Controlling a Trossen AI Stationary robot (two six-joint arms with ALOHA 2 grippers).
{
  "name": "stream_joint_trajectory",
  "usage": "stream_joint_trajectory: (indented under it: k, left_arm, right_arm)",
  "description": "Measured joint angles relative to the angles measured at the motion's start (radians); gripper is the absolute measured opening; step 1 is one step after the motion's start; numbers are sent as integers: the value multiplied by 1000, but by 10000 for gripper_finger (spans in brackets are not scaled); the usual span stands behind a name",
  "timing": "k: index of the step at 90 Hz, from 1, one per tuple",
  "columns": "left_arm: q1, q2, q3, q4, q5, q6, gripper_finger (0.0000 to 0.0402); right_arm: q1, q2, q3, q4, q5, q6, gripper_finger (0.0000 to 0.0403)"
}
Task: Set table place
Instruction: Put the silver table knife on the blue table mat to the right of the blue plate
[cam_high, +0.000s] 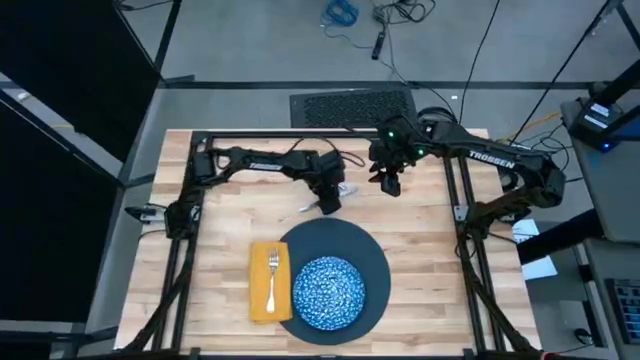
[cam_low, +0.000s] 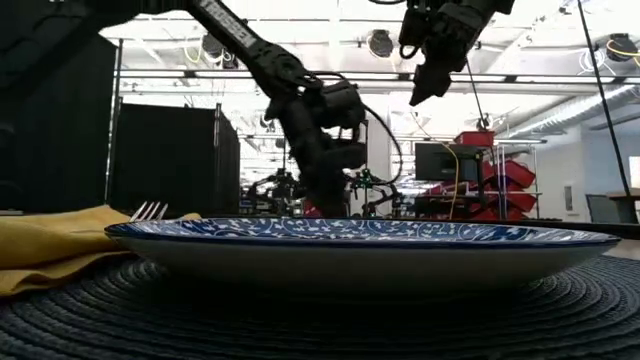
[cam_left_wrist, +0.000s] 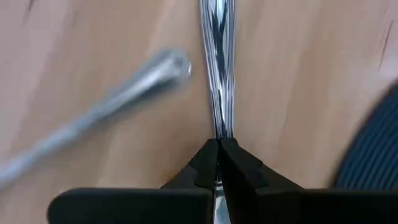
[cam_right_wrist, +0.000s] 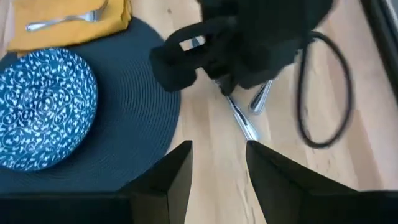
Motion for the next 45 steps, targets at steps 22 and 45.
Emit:
stream_joint_trajectory:
  k: [22, 45]
  left_arm:
    - [-9, 66, 136, -51, 56, 50, 0]
    - [-49, 50, 276, -135, 56, 85, 0]
  right_arm:
    - [-92, -202, -230, 134, 3, 84, 141]
    - [-117, -281, -502, 383, -82, 241, 141]
